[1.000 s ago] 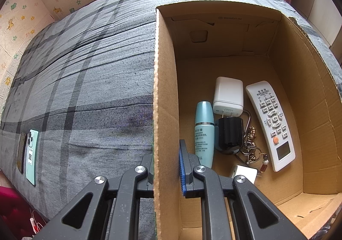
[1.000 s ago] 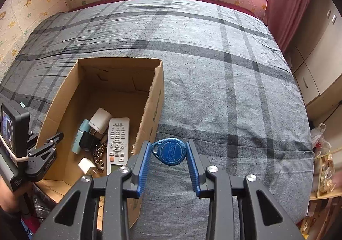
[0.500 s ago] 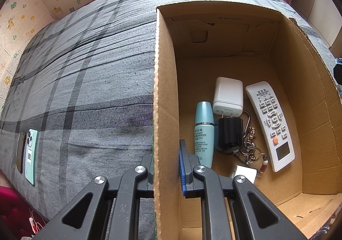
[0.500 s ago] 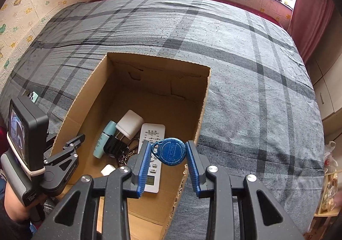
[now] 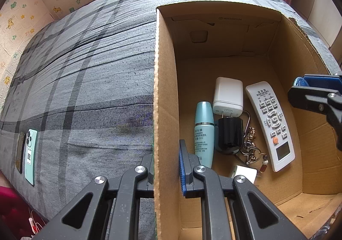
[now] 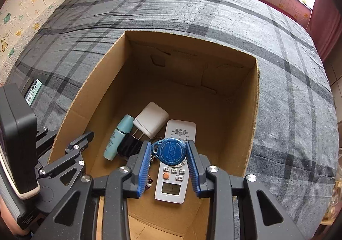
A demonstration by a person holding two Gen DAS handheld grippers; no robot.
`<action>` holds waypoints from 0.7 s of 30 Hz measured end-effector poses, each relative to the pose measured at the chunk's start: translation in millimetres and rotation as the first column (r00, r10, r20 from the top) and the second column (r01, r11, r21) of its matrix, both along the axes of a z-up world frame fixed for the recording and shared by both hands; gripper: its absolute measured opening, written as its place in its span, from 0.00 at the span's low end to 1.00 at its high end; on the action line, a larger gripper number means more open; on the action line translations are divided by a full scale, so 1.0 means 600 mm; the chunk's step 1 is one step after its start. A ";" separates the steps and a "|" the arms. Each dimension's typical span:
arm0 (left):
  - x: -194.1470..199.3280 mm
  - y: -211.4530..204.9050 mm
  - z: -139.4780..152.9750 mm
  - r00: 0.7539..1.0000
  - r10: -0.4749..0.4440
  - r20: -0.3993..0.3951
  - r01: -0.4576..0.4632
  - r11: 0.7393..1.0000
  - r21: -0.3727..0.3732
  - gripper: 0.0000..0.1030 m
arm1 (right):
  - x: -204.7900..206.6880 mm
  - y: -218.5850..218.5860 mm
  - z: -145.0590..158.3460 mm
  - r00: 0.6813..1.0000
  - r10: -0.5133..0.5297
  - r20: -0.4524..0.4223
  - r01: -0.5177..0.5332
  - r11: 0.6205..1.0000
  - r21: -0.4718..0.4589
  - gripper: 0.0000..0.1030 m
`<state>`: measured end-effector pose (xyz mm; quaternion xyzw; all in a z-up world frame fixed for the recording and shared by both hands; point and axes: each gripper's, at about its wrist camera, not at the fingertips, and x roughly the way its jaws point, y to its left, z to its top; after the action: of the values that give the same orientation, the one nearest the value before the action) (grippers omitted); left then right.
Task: Organize rigid objects
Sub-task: 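Lift the blue key fob with the right gripper and carry it into the box, then open the right gripper to drop the key fob beside the keychain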
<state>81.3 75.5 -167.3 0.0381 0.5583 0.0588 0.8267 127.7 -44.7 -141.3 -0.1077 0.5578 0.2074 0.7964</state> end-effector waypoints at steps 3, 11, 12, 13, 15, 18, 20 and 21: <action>0.000 0.000 0.000 1.000 0.002 0.002 -0.002 1.000 -0.005 0.15 | -0.001 0.009 -0.018 1.000 0.009 -0.021 -0.009 1.000 -0.006 0.34; -0.003 0.002 0.003 1.000 0.002 0.006 -0.002 1.000 -0.009 0.15 | 0.004 0.025 -0.055 0.998 0.017 -0.064 -0.019 1.000 -0.020 0.34; -0.003 0.002 0.003 1.000 0.003 0.007 -0.002 1.000 -0.011 0.15 | 0.005 0.026 -0.058 0.998 0.017 -0.068 -0.019 1.000 -0.022 0.34; -0.003 0.002 0.003 1.000 0.003 0.006 -0.003 1.000 -0.012 0.15 | 0.006 0.027 -0.061 0.997 0.017 -0.070 -0.019 1.000 -0.025 0.34; -0.003 0.002 0.003 1.000 0.003 0.006 -0.003 1.000 -0.013 0.15 | 0.009 0.028 -0.065 0.997 0.013 -0.077 -0.015 1.000 -0.027 0.34; -0.002 0.003 0.003 1.000 0.005 0.006 -0.005 1.000 -0.017 0.15 | 0.012 0.029 -0.069 0.997 0.010 -0.082 -0.012 1.000 -0.024 0.35; -0.002 0.002 0.002 1.000 0.003 0.006 -0.003 1.000 -0.014 0.15 | 0.016 0.031 -0.073 0.996 0.007 -0.086 -0.010 1.000 -0.027 0.35; -0.002 0.002 0.002 1.000 0.002 0.006 -0.002 1.000 -0.013 0.15 | 0.016 0.029 -0.074 0.996 0.007 -0.089 -0.009 1.000 -0.026 0.35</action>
<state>80.3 76.6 -165.9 0.0320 0.5563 0.0563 0.8284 137.6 -27.5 -185.7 -0.1110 0.5948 0.2078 0.7686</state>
